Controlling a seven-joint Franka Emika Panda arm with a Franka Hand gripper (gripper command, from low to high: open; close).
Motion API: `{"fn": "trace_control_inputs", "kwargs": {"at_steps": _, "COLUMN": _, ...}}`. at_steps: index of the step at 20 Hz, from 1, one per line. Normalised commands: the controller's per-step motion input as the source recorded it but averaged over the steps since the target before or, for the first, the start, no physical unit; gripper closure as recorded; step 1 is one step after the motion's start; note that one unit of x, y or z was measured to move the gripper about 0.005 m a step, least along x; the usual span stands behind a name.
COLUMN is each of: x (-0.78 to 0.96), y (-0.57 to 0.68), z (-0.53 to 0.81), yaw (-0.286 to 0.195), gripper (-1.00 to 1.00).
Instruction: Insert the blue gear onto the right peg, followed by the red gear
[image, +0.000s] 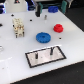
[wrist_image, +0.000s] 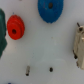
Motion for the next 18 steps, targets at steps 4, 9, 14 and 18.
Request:
{"fn": "trace_control_inputs", "kwargs": {"at_steps": 4, "x": -0.16, "y": -0.01, "z": -0.52, "yaw": 0.0, "gripper": -1.0}}
{"fn": "trace_control_inputs", "kwargs": {"at_steps": 9, "x": -0.19, "y": -0.01, "z": -0.52, "yaw": 0.0, "gripper": -1.0}}
{"fn": "trace_control_inputs", "kwargs": {"at_steps": 14, "x": -0.19, "y": -0.01, "z": -0.51, "yaw": 0.0, "gripper": -1.0}}
{"fn": "trace_control_inputs", "kwargs": {"at_steps": 18, "x": -0.17, "y": -0.02, "z": -0.45, "yaw": 0.0, "gripper": -1.0}}
